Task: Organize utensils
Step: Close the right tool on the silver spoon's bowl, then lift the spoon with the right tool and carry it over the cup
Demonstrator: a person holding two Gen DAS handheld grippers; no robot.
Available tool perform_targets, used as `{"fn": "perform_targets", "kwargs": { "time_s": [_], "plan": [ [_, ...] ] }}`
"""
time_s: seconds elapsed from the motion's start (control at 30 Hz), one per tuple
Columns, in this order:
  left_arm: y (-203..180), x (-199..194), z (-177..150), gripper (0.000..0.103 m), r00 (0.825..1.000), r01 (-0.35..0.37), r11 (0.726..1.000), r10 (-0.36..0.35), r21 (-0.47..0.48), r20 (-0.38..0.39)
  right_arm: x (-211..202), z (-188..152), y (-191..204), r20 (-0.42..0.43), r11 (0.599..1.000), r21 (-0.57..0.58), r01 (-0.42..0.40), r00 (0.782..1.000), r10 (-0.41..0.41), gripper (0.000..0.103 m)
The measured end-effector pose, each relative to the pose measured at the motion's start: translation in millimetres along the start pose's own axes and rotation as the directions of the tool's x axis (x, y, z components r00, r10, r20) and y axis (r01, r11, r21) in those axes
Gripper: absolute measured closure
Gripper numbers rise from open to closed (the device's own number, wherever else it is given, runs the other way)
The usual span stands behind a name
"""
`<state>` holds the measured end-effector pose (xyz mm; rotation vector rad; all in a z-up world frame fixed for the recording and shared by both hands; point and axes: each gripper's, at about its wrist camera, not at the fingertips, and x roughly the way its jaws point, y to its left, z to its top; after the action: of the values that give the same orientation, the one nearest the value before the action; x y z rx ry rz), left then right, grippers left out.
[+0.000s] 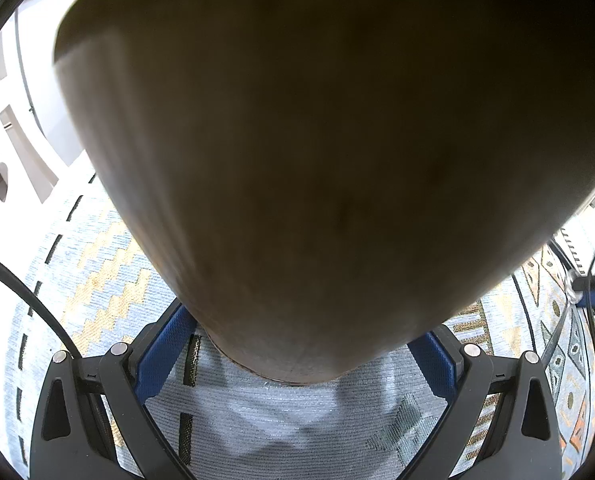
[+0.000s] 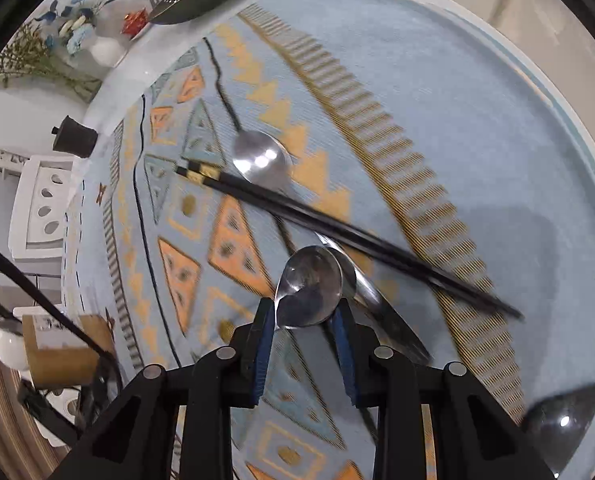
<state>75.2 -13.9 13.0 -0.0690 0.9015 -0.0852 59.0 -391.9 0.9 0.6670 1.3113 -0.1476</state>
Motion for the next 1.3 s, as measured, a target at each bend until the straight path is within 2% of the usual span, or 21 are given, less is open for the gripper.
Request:
{"fn": "perform_targets", "kwargs": {
  "time_s": [0.17, 0.23, 0.3, 0.33, 0.4, 0.47, 0.57, 0.73, 0.83, 0.97, 1.13, 1.2, 1.3],
  "plan": [
    [0.1, 0.0, 0.0, 0.003, 1.0, 0.0, 1.0, 0.0, 0.0, 0.0, 9.2, 11.4, 15.7, 0.044, 0.999, 0.004, 0.034, 0.998, -0.034, 0.067],
    [0.0, 0.0, 0.1, 0.003, 1.0, 0.0, 1.0, 0.0, 0.0, 0.0, 11.5, 11.9, 26.1, 0.078, 0.996, -0.04, 0.076, 0.994, -0.073, 0.066],
    [0.2, 0.1, -0.1, 0.003, 1.0, 0.0, 1.0, 0.0, 0.0, 0.0, 12.8, 7.6, 37.7, 0.109, 0.983, -0.091, 0.162, 0.982, -0.152, 0.081],
    [-0.1, 0.1, 0.1, 0.003, 1.0, 0.0, 1.0, 0.0, 0.0, 0.0, 12.9, 4.8, 42.9, 0.122, 0.972, -0.12, 0.202, 0.975, -0.187, 0.083],
    [-0.1, 0.1, 0.1, 0.003, 1.0, 0.0, 1.0, 0.0, 0.0, 0.0, 10.5, -1.2, 50.5, 0.13, 0.971, -0.153, 0.184, 0.978, -0.164, 0.095],
    [0.0, 0.1, 0.1, 0.003, 1.0, 0.0, 1.0, 0.0, 0.0, 0.0, 10.3, -4.7, 54.7, 0.107, 0.981, -0.145, 0.131, 0.987, -0.117, 0.097],
    [0.0, 0.1, 0.1, 0.003, 1.0, 0.0, 1.0, 0.0, 0.0, 0.0, 17.9, -4.4, 59.5, 0.087, 0.983, -0.139, 0.123, 0.99, -0.111, 0.097],
    [-0.1, 0.1, 0.2, 0.003, 1.0, 0.0, 1.0, 0.0, 0.0, 0.0, 20.0, 1.8, 77.7, 0.072, 0.975, -0.146, 0.167, 0.985, -0.158, 0.096],
    [0.0, 0.1, 0.3, 0.003, 1.0, 0.0, 1.0, 0.0, -0.001, 0.0, 24.4, 2.9, 94.6, 0.045, 0.961, -0.182, 0.209, 0.978, -0.204, 0.096],
    [-0.2, 0.2, 0.2, 0.003, 1.0, 0.001, 1.0, -0.001, -0.001, -0.001, 34.7, 1.9, 116.0, -0.003, 0.948, -0.223, 0.226, 0.973, -0.233, 0.096],
    [-0.1, 0.1, 0.5, 0.003, 1.0, 0.001, 1.0, -0.001, -0.001, 0.0, 45.7, 0.2, 129.8, 0.0, 0.929, -0.264, 0.26, 0.963, -0.27, 0.096],
    [0.0, 0.0, 0.5, 0.003, 1.0, 0.001, 1.0, -0.001, -0.001, -0.001, 58.2, 0.5, 129.1, -0.039, 0.926, -0.267, 0.266, 0.957, -0.286, 0.096],
    [-0.2, -0.3, 0.7, 0.003, 1.0, 0.002, 1.0, -0.002, -0.002, -0.001, 58.7, -3.3, 133.8, -0.015, 0.913, -0.299, 0.279, 0.955, -0.296, 0.096]
  ]
}}
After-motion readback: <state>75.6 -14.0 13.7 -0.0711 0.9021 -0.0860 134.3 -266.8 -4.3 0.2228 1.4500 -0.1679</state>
